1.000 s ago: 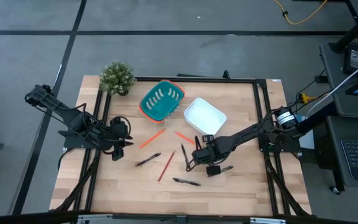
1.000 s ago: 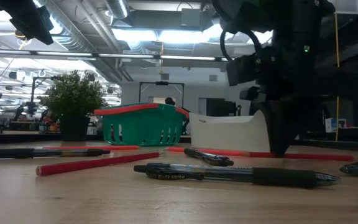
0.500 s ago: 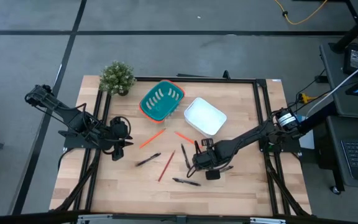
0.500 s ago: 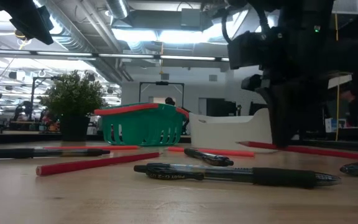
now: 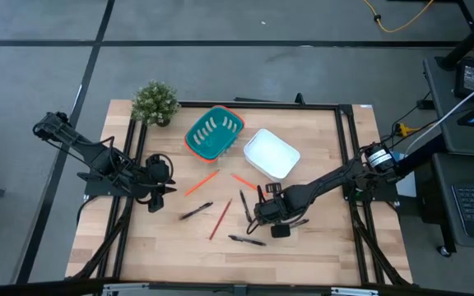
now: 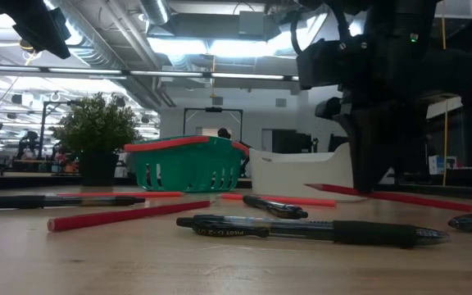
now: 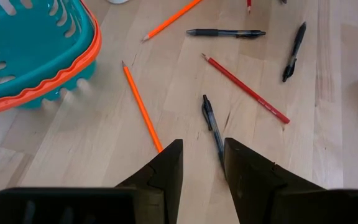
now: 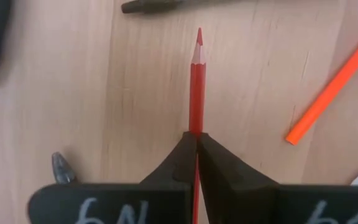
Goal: Sort pens & pencils
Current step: Put the right red pencil into the blue bin
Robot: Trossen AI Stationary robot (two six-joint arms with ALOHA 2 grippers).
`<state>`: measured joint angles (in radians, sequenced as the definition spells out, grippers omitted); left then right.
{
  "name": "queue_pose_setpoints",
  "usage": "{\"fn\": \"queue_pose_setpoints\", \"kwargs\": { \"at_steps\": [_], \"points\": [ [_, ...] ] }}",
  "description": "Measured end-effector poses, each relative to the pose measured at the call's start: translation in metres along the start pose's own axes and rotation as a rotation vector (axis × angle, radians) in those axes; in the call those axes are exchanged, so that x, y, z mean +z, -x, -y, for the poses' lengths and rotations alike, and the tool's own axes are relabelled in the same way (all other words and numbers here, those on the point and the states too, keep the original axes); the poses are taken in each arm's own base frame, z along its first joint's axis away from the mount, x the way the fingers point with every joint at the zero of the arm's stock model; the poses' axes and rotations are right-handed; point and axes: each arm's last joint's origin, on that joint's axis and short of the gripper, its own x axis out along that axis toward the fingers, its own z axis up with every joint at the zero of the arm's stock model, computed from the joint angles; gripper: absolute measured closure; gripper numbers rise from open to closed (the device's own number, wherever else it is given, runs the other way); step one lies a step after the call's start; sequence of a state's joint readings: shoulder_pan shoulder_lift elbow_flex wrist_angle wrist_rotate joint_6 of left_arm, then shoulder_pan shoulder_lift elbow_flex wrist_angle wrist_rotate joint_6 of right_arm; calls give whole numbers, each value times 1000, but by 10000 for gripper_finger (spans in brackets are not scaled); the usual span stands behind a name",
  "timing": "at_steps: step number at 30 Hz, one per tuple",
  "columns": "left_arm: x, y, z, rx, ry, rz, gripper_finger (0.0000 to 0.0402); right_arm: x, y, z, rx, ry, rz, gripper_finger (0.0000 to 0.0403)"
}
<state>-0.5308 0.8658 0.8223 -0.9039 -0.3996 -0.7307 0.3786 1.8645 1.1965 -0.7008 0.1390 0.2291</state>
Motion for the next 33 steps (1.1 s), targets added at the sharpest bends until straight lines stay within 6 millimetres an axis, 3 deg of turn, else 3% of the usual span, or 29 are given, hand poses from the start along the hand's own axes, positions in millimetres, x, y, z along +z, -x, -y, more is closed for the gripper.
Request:
{"fn": "queue_pose_setpoints", "kwargs": {
  "at_steps": [13,26,33],
  "points": [
    [0,0,0,1,0,1,292,4,3,0,-21,4,27,386],
    [-1,-14,7,48,-28,-43,292,32,45,8,-195,83,77,386],
    [-2,-23,11,76,-58,-75,292,47,61,26,-238,107,107,386]
  ]
}}
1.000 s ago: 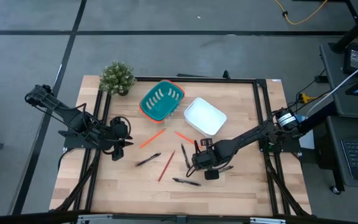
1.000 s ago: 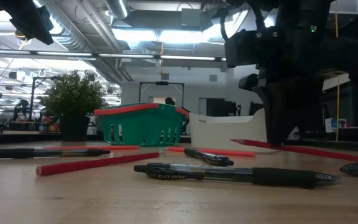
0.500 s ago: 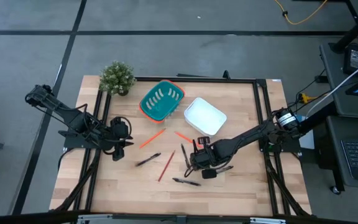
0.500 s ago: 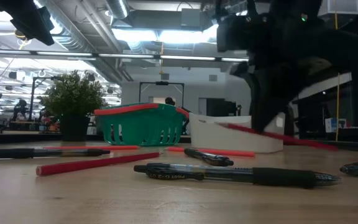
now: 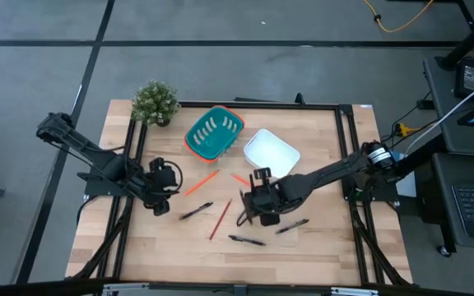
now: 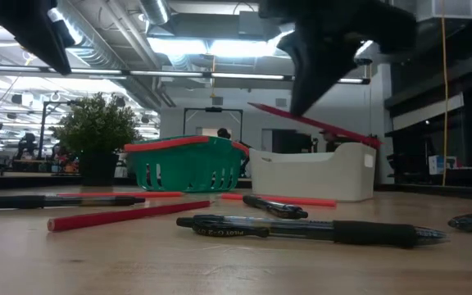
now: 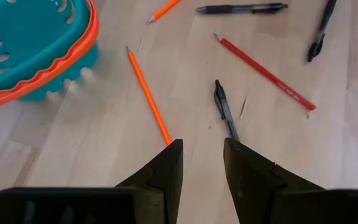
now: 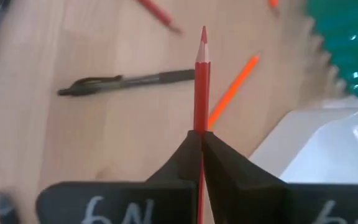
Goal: Sort pens & pencils
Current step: Put the right red pencil into the blue bin
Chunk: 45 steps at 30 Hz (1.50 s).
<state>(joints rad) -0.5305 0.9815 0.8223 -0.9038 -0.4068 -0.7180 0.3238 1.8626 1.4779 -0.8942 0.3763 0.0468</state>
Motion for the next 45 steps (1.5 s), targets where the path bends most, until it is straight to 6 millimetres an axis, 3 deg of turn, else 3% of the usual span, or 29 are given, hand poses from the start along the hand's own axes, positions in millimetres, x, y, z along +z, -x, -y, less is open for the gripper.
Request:
{"fn": "queue_pose_setpoints", "kwargs": {
  "at_steps": [16,26,45],
  "points": [
    [1,-2,0,38,-85,19,292,29,16,82,-102,29,108,386],
    [3,-2,-3,110,-171,64,292,37,13,127,-182,51,207,386],
    [29,-13,-48,493,-84,143,292,50,14,188,-323,32,498,386]
  ]
}}
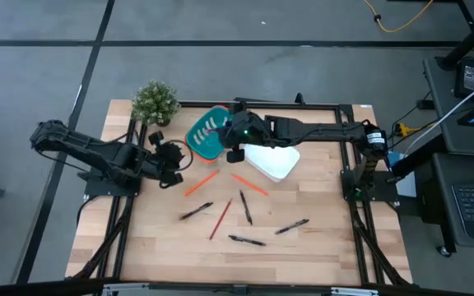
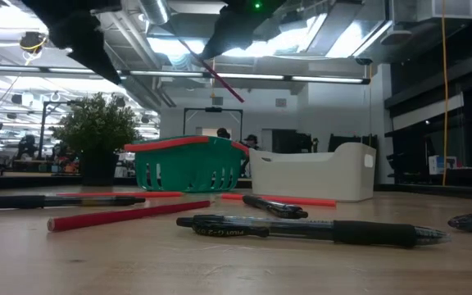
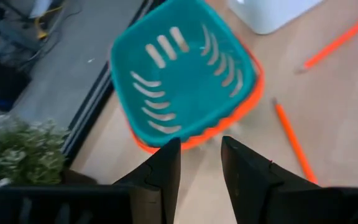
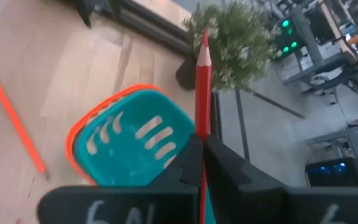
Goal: Sort pens & pencils
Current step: Put the right red pencil into the blue bin
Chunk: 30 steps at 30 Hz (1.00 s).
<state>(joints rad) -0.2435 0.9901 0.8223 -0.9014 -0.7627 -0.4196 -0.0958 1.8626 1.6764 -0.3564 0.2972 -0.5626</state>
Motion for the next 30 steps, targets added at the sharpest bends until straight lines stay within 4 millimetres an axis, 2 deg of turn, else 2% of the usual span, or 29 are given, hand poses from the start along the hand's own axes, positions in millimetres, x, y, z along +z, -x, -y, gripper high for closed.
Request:
{"fn": "queue_pose_setpoints", "kwargs": {
  "at_steps": [10,17,24,30],
  "points": [
    [15,-14,-17,74,23,43,292,1,-4,18,-4,-45,118,386],
    [18,-23,-30,129,54,24,292,-2,-14,16,17,-49,139,386],
    [14,-17,-52,159,100,11,292,-16,-48,7,38,-54,128,386],
    [4,-5,-69,189,154,32,292,-21,-55,12,40,-69,144,386]
  ]
}}
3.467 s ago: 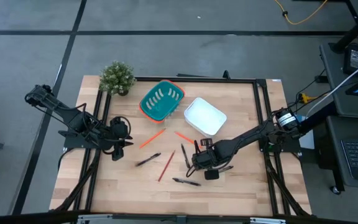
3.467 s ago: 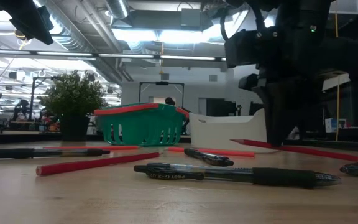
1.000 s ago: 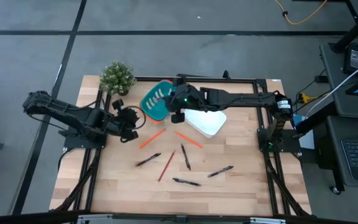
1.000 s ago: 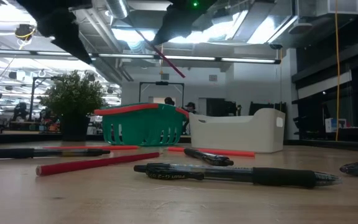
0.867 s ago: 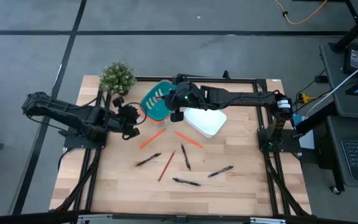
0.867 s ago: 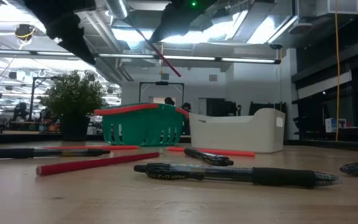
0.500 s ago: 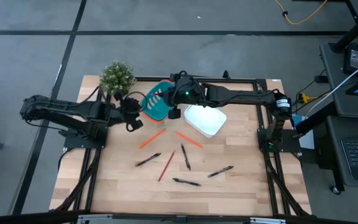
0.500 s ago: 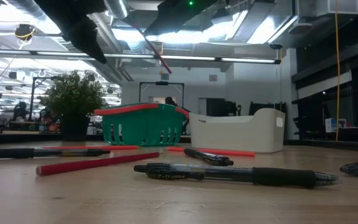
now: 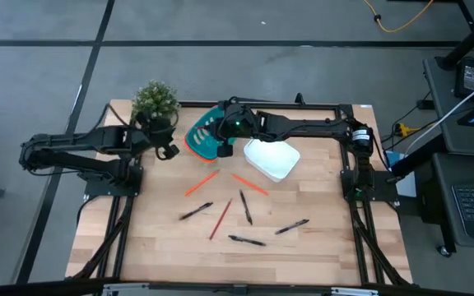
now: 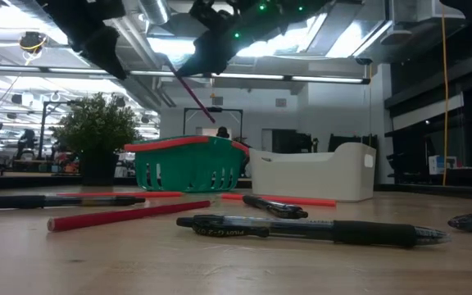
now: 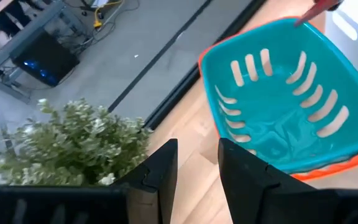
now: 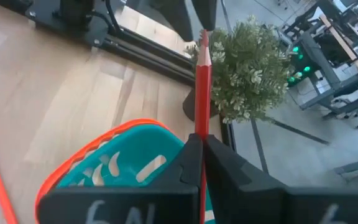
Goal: Sort pens & pencils
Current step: Put the right red pencil into the blue bin
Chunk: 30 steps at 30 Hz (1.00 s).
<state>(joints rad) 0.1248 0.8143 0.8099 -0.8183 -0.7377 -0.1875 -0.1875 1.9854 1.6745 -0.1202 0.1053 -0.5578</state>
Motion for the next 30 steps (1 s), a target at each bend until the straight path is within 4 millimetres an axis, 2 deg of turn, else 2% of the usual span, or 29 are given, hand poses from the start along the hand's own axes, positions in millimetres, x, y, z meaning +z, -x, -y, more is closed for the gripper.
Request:
{"fn": "queue_pose_setpoints", "kwargs": {
  "at_steps": [10,17,26,30],
  "points": [
    [-22,2,-12,-28,62,42,292,-9,-10,13,15,-56,67,386],
    [-24,1,-11,-58,59,63,292,-23,-21,16,31,-84,44,386],
    [-23,1,-11,-60,55,70,292,-54,-45,13,53,-96,-45,386],
    [-23,1,-11,-60,43,75,292,-62,-49,16,52,-100,-67,386]
  ]
}}
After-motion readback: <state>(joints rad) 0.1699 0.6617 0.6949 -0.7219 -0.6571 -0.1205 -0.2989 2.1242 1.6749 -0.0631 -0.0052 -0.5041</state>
